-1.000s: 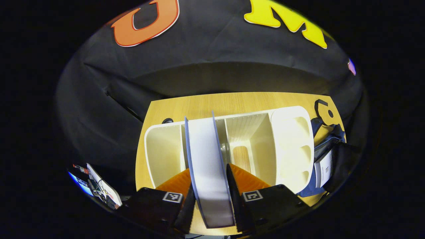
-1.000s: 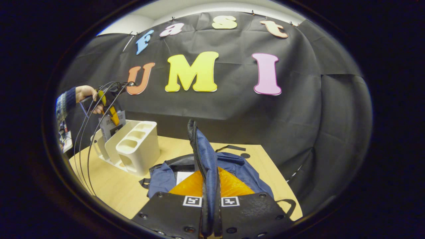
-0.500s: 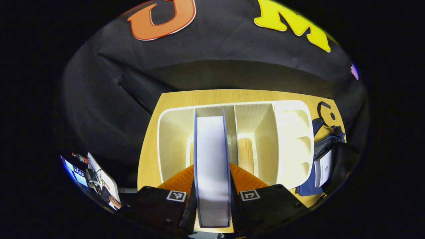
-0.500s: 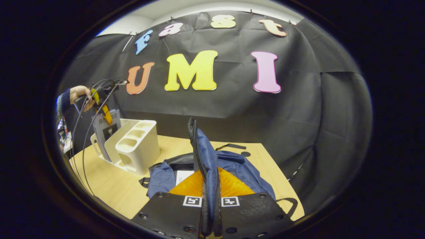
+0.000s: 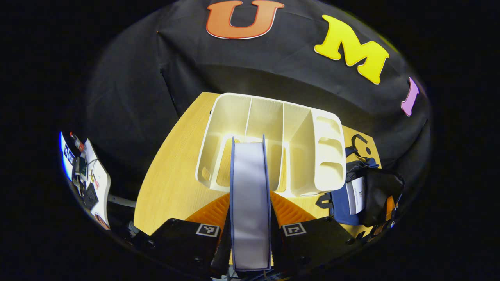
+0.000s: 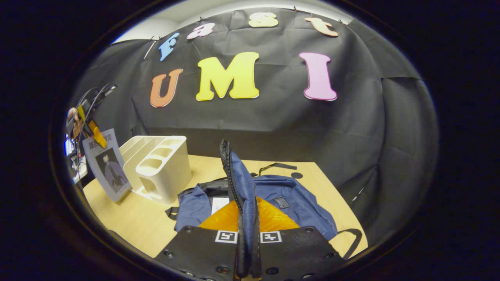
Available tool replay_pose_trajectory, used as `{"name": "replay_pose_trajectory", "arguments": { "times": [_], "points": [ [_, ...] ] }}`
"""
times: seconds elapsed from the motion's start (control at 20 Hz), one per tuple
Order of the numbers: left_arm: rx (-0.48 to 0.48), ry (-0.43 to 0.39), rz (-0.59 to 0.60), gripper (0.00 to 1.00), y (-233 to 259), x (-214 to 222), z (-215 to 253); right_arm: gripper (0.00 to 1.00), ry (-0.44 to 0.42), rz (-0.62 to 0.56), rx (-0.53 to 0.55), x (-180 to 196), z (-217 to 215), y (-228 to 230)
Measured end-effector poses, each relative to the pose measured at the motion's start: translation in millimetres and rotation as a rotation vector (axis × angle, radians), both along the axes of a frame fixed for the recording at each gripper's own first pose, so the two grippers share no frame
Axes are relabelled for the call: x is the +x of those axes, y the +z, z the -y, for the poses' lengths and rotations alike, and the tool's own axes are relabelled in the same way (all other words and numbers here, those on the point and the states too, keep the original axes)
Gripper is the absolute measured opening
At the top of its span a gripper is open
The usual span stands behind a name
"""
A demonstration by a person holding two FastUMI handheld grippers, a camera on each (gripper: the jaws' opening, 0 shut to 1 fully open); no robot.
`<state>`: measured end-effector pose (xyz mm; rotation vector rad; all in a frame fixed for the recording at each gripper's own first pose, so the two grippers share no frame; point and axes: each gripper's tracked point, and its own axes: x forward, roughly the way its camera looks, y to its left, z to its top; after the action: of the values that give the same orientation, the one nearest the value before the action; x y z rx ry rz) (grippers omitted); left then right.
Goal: Open the schoolbag, grab two books from the bookshelf and put them into the schoolbag.
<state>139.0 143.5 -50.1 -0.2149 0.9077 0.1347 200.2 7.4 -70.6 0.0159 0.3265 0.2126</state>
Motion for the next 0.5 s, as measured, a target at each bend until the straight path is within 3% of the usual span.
{"name": "replay_pose_trajectory", "arguments": {
  "times": [0.2, 0.4, 0.5],
  "points": [
    [-0.102, 0.036, 0.027, 0.45, -13, -41, 1, 0.07, 0.011, -0.014, -0.026, 1, -9, -6],
    [-0.287, 0.043, 0.115, 0.43, -11, -62, 16, 0.06, 0.0, -0.01, -0.039, 0, -9, -4],
    [-0.335, 0.053, 0.126, 0.44, -18, -68, 17, 0.06, -0.005, -0.01, -0.044, -2, -8, -3]
  ]
}}
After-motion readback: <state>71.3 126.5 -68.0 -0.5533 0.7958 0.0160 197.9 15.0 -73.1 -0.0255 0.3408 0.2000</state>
